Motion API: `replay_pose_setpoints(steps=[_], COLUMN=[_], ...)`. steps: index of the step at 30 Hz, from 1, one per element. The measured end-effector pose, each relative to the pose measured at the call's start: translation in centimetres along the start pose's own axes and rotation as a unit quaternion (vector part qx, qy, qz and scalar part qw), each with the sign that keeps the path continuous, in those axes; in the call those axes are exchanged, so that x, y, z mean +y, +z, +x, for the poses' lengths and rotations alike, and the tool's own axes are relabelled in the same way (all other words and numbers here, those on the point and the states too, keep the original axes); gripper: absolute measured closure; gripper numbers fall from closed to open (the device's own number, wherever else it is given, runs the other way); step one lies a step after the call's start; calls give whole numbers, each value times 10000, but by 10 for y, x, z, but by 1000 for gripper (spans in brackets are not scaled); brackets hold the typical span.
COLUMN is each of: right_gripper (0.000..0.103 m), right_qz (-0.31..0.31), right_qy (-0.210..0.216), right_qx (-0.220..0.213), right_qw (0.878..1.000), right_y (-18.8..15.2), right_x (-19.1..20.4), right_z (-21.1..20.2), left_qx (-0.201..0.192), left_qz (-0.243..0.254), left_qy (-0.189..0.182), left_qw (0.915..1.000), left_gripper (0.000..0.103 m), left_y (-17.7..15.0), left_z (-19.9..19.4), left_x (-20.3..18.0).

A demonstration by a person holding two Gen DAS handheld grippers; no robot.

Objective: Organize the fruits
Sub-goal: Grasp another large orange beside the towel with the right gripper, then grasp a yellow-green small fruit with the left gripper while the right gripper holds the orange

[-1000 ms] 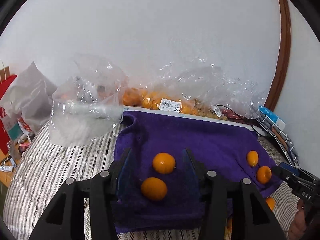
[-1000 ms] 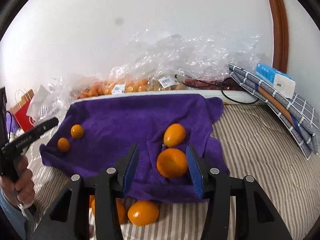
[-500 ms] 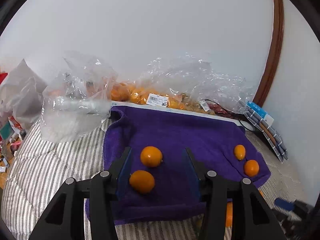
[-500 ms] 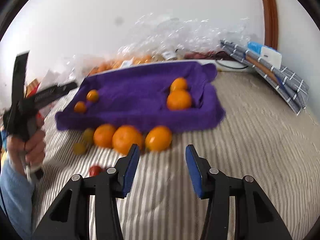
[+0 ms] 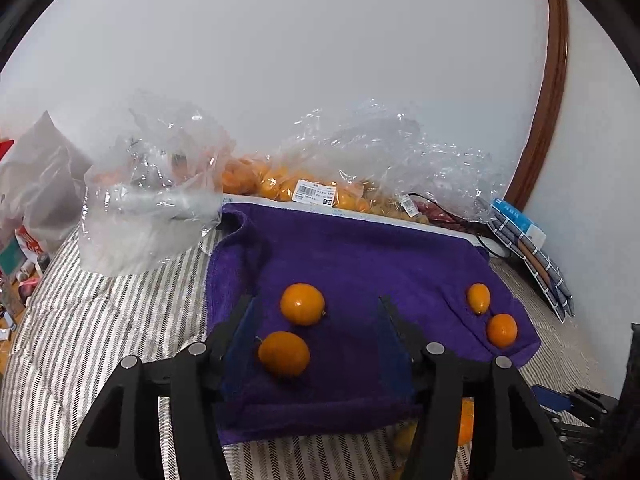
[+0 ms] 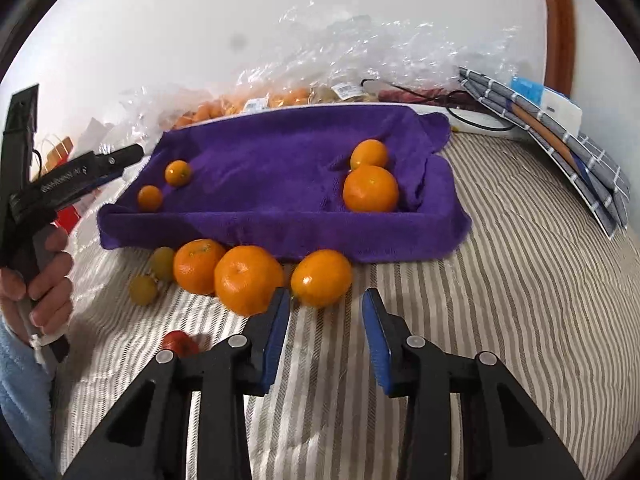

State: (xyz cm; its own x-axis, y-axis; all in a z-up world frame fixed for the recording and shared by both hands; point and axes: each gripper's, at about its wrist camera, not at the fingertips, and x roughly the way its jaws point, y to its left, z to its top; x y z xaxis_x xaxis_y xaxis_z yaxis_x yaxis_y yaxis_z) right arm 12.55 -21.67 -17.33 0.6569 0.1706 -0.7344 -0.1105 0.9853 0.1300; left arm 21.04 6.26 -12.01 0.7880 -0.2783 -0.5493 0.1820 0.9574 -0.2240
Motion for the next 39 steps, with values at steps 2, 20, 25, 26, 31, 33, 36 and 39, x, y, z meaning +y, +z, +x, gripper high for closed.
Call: replay_pose_setpoints(steps=[2, 20, 25, 26, 31, 33, 36, 39], right_gripper=[64, 66, 66, 66, 66, 66, 66, 66], right_qz=[-110, 454, 619, 582, 321, 254, 263, 316], right_qy=[-118, -19, 25, 71, 86, 84, 96, 144], right_qx=[81, -118, -262, -235, -285, -320, -345, -351], right_qw=[9998, 9989, 9977, 9980, 9990, 9991, 9990, 9988], right_y=[2, 9, 9, 10, 8, 7, 5, 4], right_x=[1, -22, -30, -29, -19, -17, -18, -21], right_z=[8, 10, 4, 6, 2, -1, -3, -4], left_qx=[-44, 123, 336, 450, 493, 579, 727, 836], left_qz=[50, 640, 662, 647, 977, 959, 892, 889], left_qy=[-3, -452, -461, -456, -594, -687, -729, -842], left_qw=[10000, 9968, 9962, 9958, 9922, 9913, 9907, 9890], left_gripper=[46, 45, 45, 46, 46, 46, 46, 46], left_y=[0, -11, -15, -17, -41, -50, -56, -61], left_z=[-1, -1, -2, -3, -30, -34, -32, -28], left_x=[-2, -29, -32, -32, -39, -39, -37, -39])
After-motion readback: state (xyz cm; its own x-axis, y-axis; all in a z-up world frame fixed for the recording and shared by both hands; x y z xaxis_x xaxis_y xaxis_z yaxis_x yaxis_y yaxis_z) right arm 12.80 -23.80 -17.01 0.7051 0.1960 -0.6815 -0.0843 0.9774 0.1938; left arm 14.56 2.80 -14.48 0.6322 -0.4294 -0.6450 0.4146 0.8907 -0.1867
